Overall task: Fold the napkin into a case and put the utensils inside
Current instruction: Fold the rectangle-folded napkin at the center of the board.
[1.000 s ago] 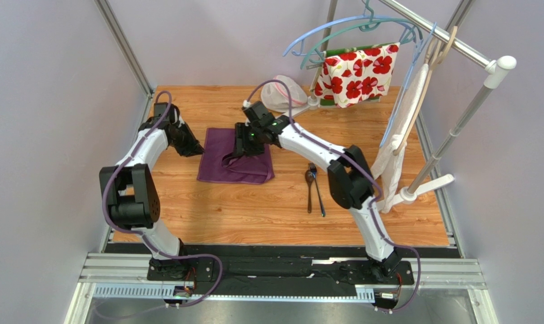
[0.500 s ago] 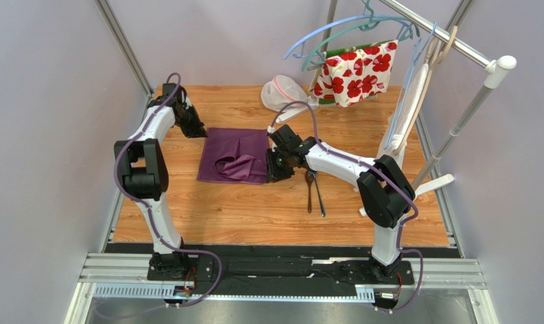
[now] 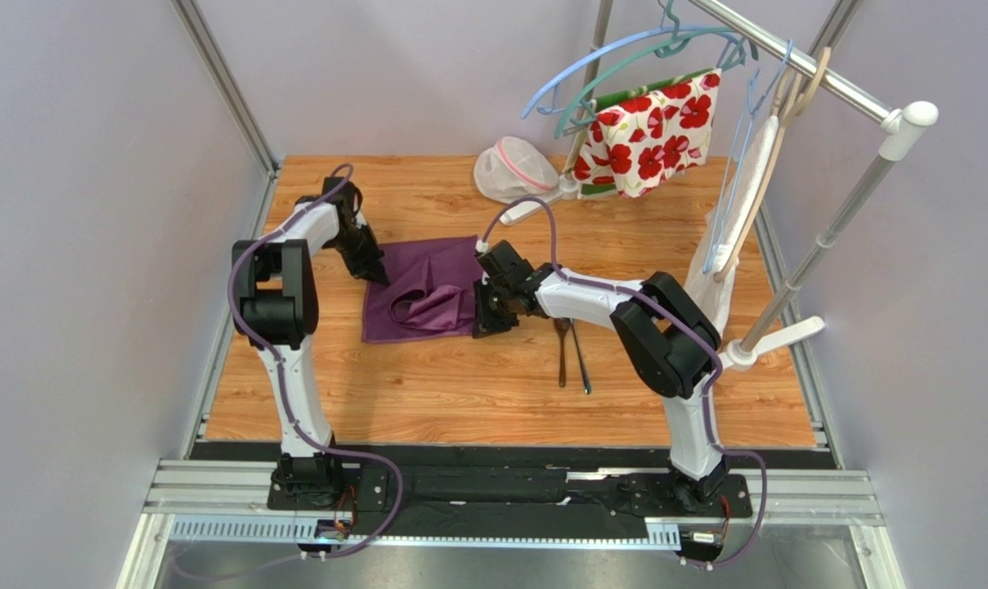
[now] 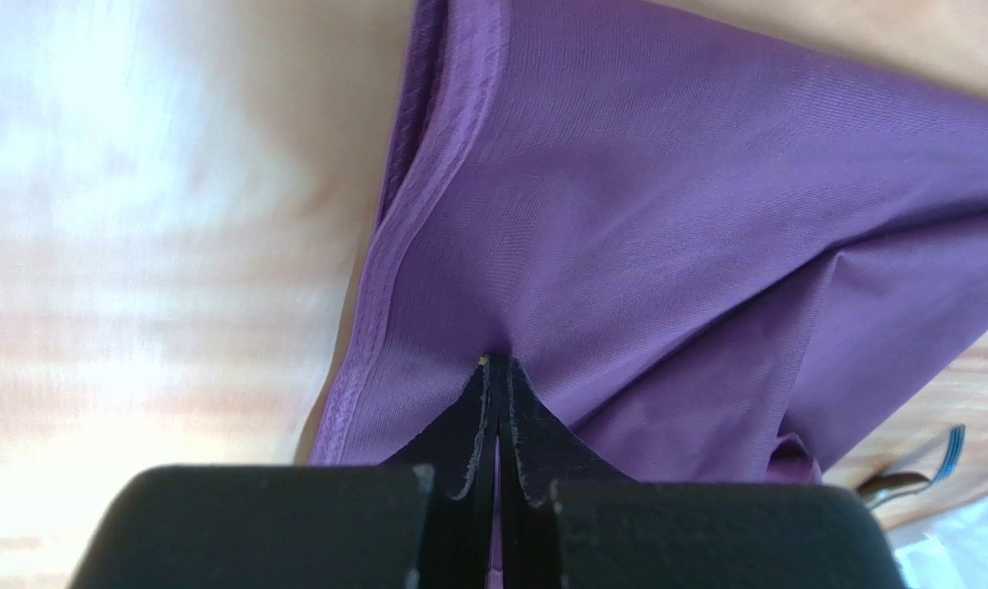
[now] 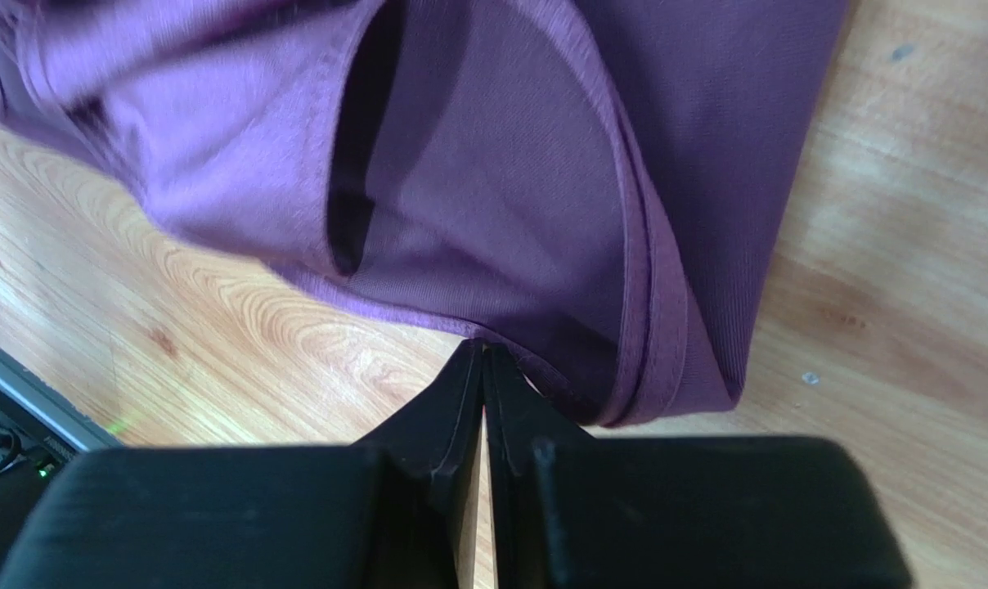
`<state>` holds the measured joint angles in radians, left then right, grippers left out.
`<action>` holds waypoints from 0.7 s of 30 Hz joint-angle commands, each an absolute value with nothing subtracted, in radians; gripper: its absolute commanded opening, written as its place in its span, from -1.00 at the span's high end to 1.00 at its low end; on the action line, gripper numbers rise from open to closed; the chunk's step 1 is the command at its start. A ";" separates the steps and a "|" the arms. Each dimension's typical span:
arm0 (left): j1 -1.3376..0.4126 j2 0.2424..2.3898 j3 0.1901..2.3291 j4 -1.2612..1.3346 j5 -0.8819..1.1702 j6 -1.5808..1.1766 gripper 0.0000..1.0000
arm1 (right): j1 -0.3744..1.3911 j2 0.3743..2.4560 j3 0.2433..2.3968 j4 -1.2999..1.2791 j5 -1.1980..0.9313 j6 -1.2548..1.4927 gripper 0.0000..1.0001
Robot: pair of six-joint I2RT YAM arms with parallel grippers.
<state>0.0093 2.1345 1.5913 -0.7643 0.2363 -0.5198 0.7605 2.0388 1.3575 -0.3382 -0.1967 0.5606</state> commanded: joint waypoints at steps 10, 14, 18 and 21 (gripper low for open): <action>0.008 1.703 0.967 -0.617 0.405 -0.768 1.00 | 0.643 2.183 1.714 -0.474 0.040 0.342 0.82; -0.026 1.524 0.907 -0.598 0.376 -0.715 0.81 | 0.644 2.149 1.773 -0.572 0.026 0.328 0.71; -0.031 1.367 0.945 -0.649 0.327 -0.647 0.41 | 0.652 2.082 1.747 -0.627 0.015 0.362 0.34; -0.034 1.354 0.960 -0.661 0.388 -0.614 0.31 | 0.687 2.031 1.717 -0.621 -0.029 0.333 0.08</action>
